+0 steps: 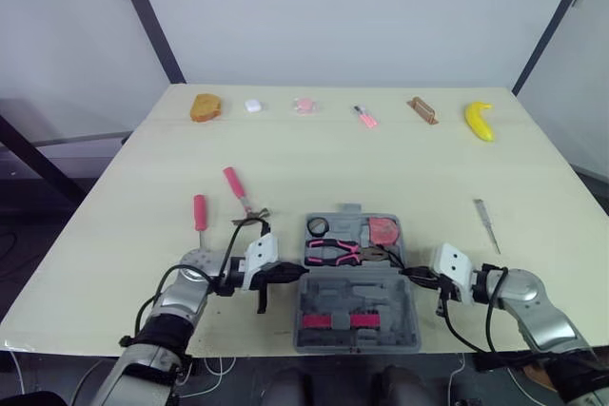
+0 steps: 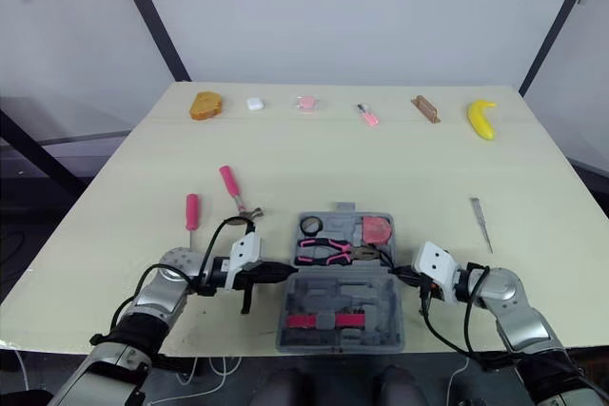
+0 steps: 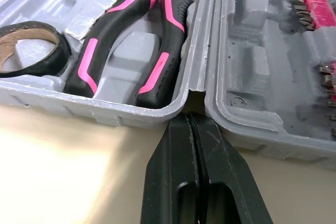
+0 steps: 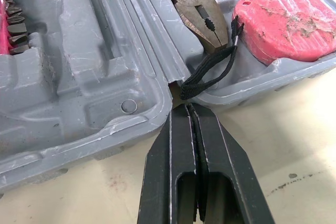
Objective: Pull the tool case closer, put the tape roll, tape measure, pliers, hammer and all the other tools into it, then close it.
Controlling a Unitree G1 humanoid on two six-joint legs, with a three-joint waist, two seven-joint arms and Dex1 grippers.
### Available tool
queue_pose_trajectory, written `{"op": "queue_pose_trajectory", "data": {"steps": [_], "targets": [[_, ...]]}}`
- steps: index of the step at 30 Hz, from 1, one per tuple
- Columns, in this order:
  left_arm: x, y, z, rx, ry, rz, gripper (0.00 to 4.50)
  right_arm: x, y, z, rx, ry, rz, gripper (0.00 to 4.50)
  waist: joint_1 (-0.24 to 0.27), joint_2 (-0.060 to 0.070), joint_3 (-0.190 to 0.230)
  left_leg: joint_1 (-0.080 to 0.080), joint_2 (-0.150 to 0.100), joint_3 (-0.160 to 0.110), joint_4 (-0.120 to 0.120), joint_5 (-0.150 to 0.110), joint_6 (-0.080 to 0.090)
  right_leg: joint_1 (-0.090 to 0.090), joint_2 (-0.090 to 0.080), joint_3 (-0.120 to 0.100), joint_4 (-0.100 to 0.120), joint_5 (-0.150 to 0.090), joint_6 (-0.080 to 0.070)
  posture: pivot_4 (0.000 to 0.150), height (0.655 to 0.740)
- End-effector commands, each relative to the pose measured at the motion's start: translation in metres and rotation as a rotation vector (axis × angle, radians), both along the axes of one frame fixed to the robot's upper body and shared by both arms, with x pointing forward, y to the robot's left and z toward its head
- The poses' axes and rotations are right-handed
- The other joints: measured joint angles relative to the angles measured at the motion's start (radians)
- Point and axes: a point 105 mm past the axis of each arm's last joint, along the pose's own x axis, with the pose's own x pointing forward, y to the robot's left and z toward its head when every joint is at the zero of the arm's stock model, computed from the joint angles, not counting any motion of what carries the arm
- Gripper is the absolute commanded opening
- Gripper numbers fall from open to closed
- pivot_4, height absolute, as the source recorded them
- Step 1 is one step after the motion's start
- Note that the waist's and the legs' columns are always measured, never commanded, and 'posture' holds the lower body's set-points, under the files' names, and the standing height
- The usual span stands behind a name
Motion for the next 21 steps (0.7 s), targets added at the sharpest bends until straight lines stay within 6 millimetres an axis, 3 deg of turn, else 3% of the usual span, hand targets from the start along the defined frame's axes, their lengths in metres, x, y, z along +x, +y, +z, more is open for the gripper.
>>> {"op": "queue_pose_trajectory", "data": {"steps": [1, 21], "targets": [[0.005, -0.015, 0.007, -0.021, -0.05, -0.041, 0.0, 0.008, 0.009, 0.016, 0.042, -0.073, 0.01, 0.02, 0.0, 0.0, 0.0, 0.0, 0.0, 0.0, 0.0, 0.0, 0.0, 0.0, 0.0, 0.0, 0.0, 0.0, 0.0, 0.15, 0.74], [0.018, -0.024, 0.008, -0.024, -0.065, -0.041, 0.0, 0.013, 0.013, 0.016, 0.057, -0.088, -0.01, 0.02, 0.001, 0.0, 0.0, 0.0, 0.0, 0.0, 0.0, 0.0, 0.0, 0.0, 0.0, 0.0, 0.0, 0.0, 0.0, 0.15, 0.74]]}}
